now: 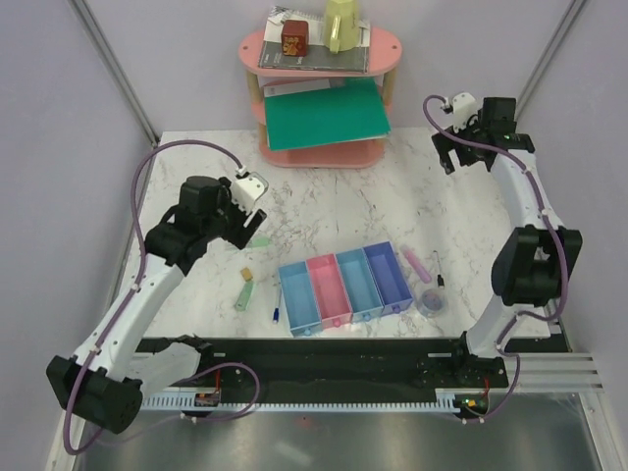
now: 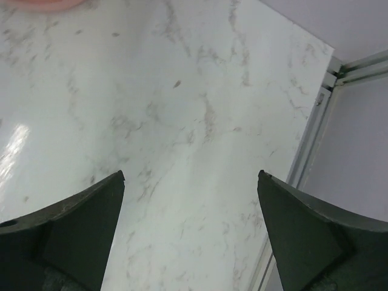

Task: Sort the stationery into containers
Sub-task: Move the storage box to the center of the board.

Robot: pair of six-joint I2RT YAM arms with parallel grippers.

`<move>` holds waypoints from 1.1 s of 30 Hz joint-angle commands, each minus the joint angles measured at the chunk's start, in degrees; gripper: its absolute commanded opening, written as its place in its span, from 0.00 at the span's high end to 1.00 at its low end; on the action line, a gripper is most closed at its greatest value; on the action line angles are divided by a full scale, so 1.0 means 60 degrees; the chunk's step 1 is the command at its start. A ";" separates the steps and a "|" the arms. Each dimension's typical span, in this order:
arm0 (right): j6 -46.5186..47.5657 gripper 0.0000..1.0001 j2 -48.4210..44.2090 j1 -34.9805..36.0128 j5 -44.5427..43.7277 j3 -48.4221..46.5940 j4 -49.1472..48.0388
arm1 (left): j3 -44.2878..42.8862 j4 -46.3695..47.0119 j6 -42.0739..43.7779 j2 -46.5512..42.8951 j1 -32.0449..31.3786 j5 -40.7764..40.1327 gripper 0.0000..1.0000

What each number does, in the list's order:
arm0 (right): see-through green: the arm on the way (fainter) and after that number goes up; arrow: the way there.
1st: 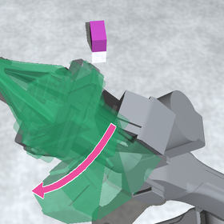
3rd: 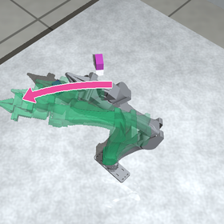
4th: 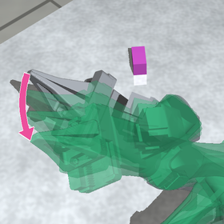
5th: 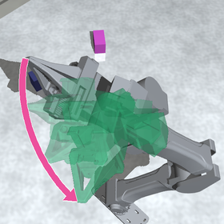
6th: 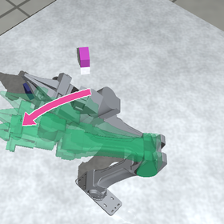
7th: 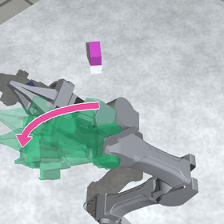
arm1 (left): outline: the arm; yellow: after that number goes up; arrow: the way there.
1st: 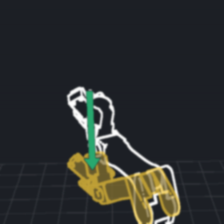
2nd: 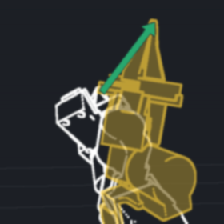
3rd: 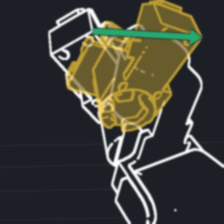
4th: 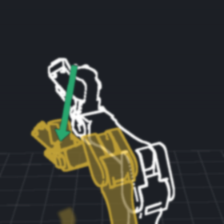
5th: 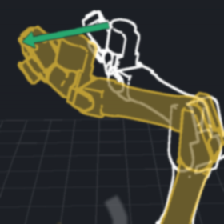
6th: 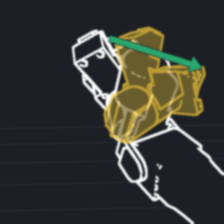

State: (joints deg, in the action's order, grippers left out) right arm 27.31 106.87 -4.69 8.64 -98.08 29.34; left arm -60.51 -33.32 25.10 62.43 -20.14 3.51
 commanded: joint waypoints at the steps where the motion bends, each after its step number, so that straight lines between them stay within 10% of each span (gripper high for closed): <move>1: 0.1905 0.02 -0.1869 0.0269 0.1867 0.0949 0.3631 | -0.0023 -0.1653 -0.0549 -0.0664 -0.0188 0.0748 0.20; 13: 0.2275 0.03 -0.5271 0.1352 0.2573 0.5108 0.5364 | 0.1603 -0.1390 -0.2733 -0.0548 -0.0583 0.1890 0.24; 33: 0.0268 0.05 -0.4132 0.3183 0.2251 0.6123 0.2670 | 0.0783 -0.0307 -0.2163 0.1664 -0.1814 0.1159 0.27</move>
State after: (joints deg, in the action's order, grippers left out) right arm 31.83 79.55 12.62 22.52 -61.65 50.83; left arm -54.50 -38.20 11.05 71.66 -30.41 11.97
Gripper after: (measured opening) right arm 0.955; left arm 0.743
